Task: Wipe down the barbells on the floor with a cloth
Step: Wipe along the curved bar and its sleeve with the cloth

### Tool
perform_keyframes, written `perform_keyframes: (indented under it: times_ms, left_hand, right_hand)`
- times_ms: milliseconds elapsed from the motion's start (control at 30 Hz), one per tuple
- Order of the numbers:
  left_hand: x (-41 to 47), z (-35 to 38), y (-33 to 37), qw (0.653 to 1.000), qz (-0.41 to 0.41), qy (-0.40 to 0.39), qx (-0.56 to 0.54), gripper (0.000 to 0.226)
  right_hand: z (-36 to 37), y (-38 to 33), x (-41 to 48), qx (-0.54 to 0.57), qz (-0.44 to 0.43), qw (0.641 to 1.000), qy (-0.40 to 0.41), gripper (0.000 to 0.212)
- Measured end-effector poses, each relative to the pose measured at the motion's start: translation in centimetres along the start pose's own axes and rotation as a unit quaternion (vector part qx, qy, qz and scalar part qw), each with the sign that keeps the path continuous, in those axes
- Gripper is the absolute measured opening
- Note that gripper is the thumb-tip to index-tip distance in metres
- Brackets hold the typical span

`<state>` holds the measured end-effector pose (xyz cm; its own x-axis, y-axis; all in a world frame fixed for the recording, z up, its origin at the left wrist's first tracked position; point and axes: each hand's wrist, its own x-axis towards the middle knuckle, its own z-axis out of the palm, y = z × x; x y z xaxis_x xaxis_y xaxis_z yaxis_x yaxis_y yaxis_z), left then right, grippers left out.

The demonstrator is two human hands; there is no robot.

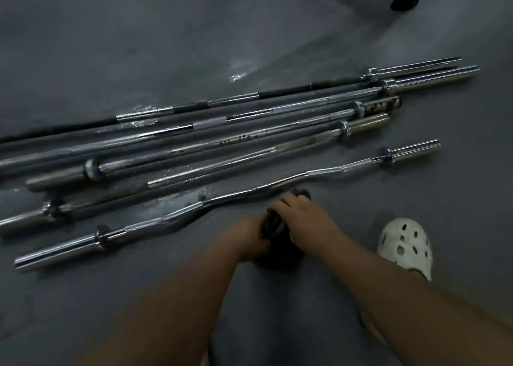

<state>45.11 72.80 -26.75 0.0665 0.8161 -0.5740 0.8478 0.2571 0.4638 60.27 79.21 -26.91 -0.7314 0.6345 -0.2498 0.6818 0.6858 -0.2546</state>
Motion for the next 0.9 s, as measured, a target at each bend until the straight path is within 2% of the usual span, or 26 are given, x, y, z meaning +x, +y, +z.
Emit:
perform_keyframes:
  times_ms: [167,200,300,367,533,667,733,800,900]
  left_hand:
    - [1.8,-1.7,-2.1,0.995,-0.079,0.049,0.035,0.071]
    - [1.9,-1.7,-2.4,0.994,-0.089,0.048,0.039,0.071]
    - [1.9,-1.5,-2.9,0.992,-0.102,0.048,0.052,0.068]
    - [2.2,-1.3,-3.3,0.991,-0.11,0.049,0.053,0.066]
    - [4.1,-0.5,-4.5,0.988,-0.122,0.066,0.068,0.065]
    - [6.8,0.2,-6.2,0.982,-0.121,0.108,0.1,0.074]
    - [8.1,0.8,-7.3,0.98,-0.112,0.12,0.113,0.076]
    - [9.3,1.2,-8.4,0.978,-0.096,0.143,0.116,0.068]
    - [11.0,1.1,-10.1,0.978,-0.078,0.164,0.105,0.055]
  right_hand:
    - [0.0,2.5,1.3,-0.032,0.007,0.998,-0.052,0.078]
    - [-0.1,3.0,1.6,-0.032,0.007,0.998,-0.058,0.076]
    - [0.0,4.4,2.4,-0.045,-0.02,0.996,-0.074,0.052]
    - [0.2,5.1,2.9,-0.055,-0.029,0.993,-0.098,0.047]
    - [1.4,6.4,4.4,-0.058,-0.032,0.988,-0.138,0.05]
    - [1.3,6.3,5.7,0.033,-0.032,0.965,-0.259,0.063]
    - [0.9,6.5,6.9,0.106,0.009,0.965,-0.238,0.056]
    - [1.0,7.2,8.7,0.151,0.035,0.973,-0.17,0.042]
    - [2.3,8.0,11.5,0.021,0.035,0.996,-0.084,0.025]
